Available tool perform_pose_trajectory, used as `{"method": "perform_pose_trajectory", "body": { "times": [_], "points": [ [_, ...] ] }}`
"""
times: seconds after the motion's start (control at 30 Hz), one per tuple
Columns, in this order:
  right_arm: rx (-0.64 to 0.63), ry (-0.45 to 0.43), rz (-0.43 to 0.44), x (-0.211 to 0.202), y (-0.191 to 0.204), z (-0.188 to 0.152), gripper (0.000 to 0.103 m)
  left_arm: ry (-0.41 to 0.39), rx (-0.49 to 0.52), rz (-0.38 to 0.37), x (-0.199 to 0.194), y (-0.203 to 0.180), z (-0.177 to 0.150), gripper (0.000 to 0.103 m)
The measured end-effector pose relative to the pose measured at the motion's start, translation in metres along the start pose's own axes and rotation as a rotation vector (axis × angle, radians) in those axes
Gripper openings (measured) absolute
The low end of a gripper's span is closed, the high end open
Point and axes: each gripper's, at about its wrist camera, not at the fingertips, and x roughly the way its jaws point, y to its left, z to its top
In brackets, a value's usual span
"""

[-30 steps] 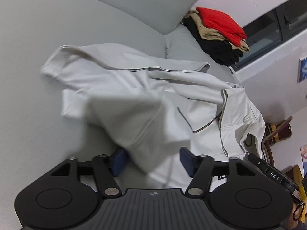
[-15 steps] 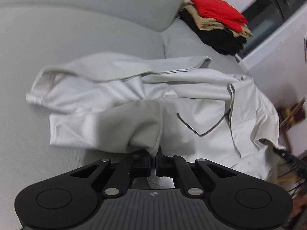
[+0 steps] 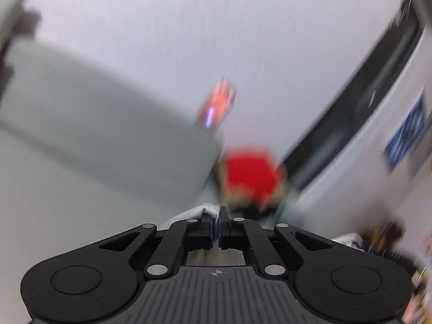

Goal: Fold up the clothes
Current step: 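Raise the sweatshirt high with both grippers to shake it open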

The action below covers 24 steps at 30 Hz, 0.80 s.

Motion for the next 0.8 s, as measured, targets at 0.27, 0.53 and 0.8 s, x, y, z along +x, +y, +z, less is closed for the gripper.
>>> {"method": "perform_pose_trajectory", "body": {
  "times": [0.27, 0.53, 0.8],
  "points": [
    [-0.139, -0.004, 0.162, -0.042, 0.082, -0.018, 0.002, -0.335, 0.092, 0.001, -0.140, -0.058, 0.026, 0.002],
    [-0.348, -0.120, 0.348, -0.102, 0.150, -0.040, 0.002, -0.596, 0.217, 0.013, -0.222, -0.105, 0.020, 0.002],
    [-0.406, -0.013, 0.172, 0.006, 0.132, -0.044, 0.002, -0.341, 0.121, 0.201, -0.101, -0.025, 0.034, 0.002]
  ]
}}
